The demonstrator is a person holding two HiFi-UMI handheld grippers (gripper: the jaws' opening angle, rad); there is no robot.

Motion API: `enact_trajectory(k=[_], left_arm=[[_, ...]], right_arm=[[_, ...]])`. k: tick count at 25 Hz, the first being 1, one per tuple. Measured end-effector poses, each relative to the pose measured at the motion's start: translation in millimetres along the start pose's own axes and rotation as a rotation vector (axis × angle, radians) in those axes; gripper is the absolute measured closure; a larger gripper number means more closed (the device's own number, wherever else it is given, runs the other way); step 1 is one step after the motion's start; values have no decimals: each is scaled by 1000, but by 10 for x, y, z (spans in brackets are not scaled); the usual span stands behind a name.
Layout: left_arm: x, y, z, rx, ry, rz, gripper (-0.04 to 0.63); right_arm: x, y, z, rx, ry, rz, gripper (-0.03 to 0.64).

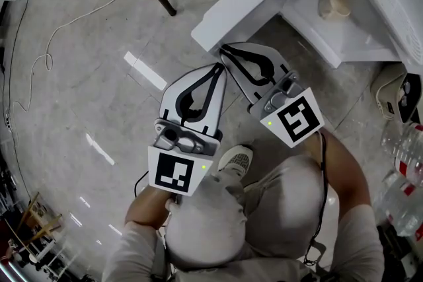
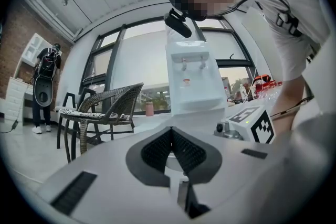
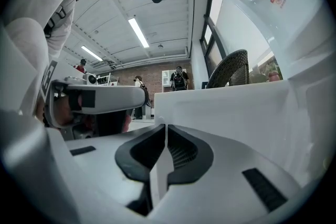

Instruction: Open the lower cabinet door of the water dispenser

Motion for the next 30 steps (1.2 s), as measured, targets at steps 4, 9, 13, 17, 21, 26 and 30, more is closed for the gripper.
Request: enact_trajectory(k=[4, 9, 13, 17, 21, 26, 30], left_arm=[[59, 39, -26, 3, 19, 29, 594], [158, 109, -54, 14, 48, 85, 594], [277, 214, -76, 3, 61, 118, 594], [429, 389, -268, 11, 105, 186, 594], [562, 494, -640, 8, 122, 206, 594], [681, 617, -1382, 5, 110, 207, 594], [683, 740, -2236, 7, 94, 226, 594]], right_arm=[[-98, 67, -52, 29, 21, 26, 591], [-372, 184, -224, 45, 53, 100, 591], [-759, 323, -329, 48, 45, 189, 591], [-1277, 463, -617, 25, 68, 328, 591], [-1704, 529, -1000, 16, 86, 438, 591], [-2111, 505, -1699, 22, 92, 575, 591], [-2355, 376, -2492, 28, 91, 635, 591]])
Point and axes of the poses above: the fingertips, and each gripper's own axes: x forward along the fingers, y to its right, z out of its underside, the point moved 7 cm from there along -x, backward along the fingers, and after that the axes turned 11 degrees about z, right-handed, at the moved point
